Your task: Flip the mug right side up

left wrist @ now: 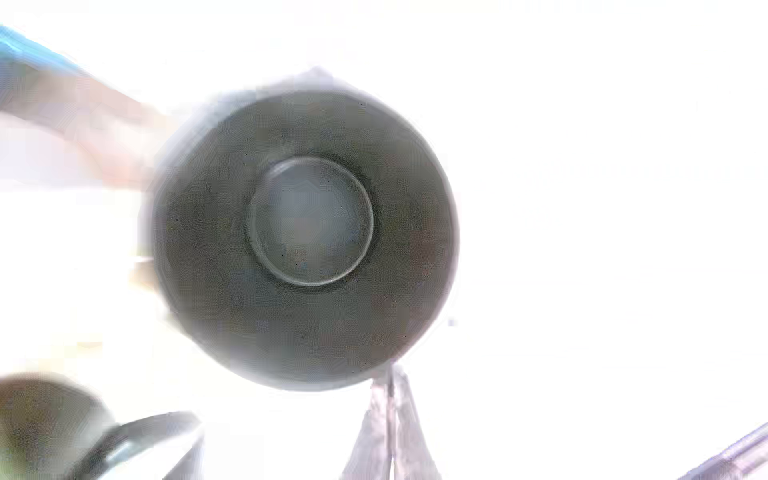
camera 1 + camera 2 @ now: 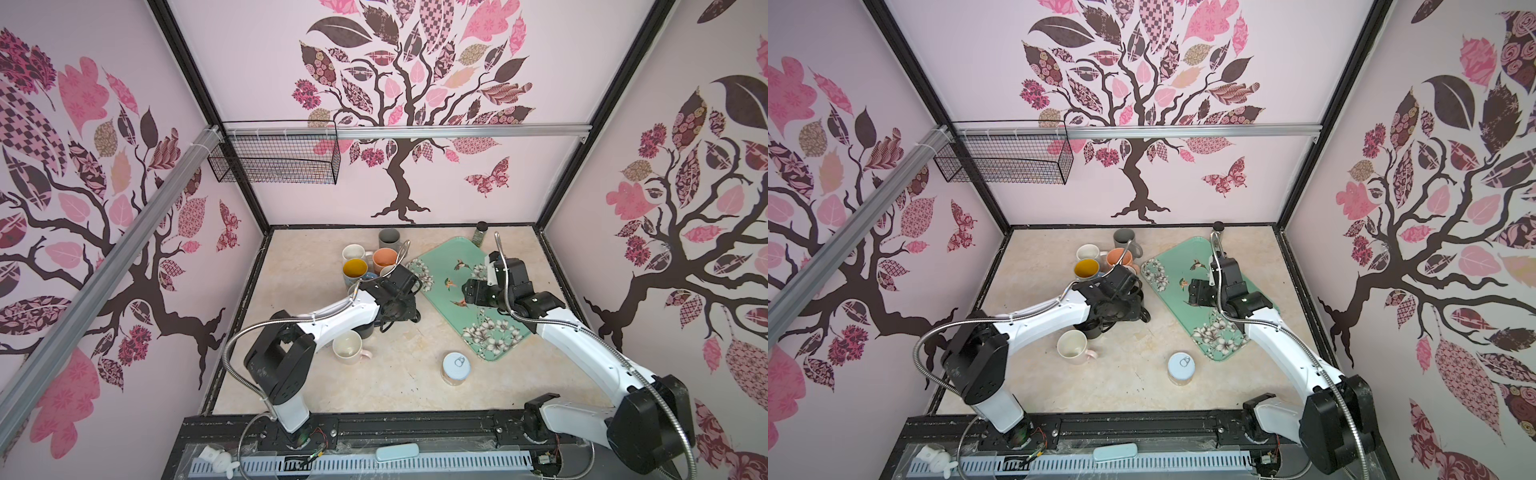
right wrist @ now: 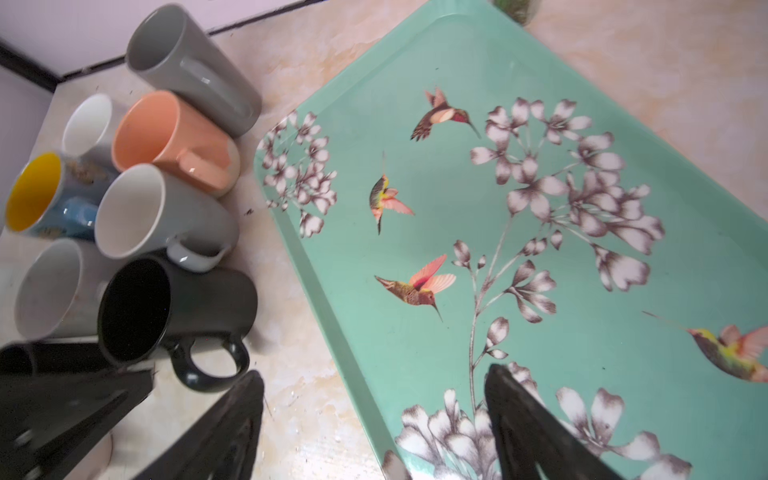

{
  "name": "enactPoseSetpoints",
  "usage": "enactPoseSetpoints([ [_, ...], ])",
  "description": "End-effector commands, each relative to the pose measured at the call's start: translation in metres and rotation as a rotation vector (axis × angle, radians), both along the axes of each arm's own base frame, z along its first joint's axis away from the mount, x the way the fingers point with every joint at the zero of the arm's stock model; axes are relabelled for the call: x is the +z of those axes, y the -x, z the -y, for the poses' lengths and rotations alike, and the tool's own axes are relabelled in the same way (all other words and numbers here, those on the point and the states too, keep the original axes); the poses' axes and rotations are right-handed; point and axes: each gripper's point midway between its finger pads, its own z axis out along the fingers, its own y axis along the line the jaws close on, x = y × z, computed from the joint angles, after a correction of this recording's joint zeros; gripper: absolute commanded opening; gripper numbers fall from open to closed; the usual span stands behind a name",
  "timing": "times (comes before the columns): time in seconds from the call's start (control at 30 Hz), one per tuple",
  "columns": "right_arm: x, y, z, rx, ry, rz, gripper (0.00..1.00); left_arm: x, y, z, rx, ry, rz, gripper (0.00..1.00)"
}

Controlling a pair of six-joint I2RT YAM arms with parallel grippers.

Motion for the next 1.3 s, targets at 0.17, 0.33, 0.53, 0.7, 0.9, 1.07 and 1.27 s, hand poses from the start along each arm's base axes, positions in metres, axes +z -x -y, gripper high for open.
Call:
enactPoseSetpoints([
  [0.17,0.030,-0.024,0.087,-0.274,0.223,0.185,1.00,0.106,-0.032,-0.079,0.040,-0.031,0.274,0.14],
  [0.33,0.026,-0.028,0.106,-0.300,0.343,0.320,1.00,0.151,-0.066,-0.150,0.163,-0.136,0.450,0.47],
  [0.53,0.005,-0.033,0.123,-0.317,0.342,0.363,1.00,0.147,-0.099,-0.247,0.321,-0.123,0.551,0.82],
  [0.7,0.008,-0.034,0.136,-0.345,0.191,0.502,1.00,0.101,-0.096,-0.320,0.452,-0.148,0.579,0.96],
  [0.9,0.002,-0.037,0.127,-0.300,0.148,0.615,1.00,0.058,-0.082,-0.328,0.412,-0.237,0.749,0.96],
  [1.07,-0.007,-0.039,0.114,-0.218,0.135,0.639,1.00,0.033,-0.081,-0.336,0.500,-0.195,0.813,0.96],
  [1.27,-0.017,-0.037,0.114,-0.210,0.150,0.619,1.00,0.001,-0.077,-0.348,0.573,-0.217,0.775,0.96],
])
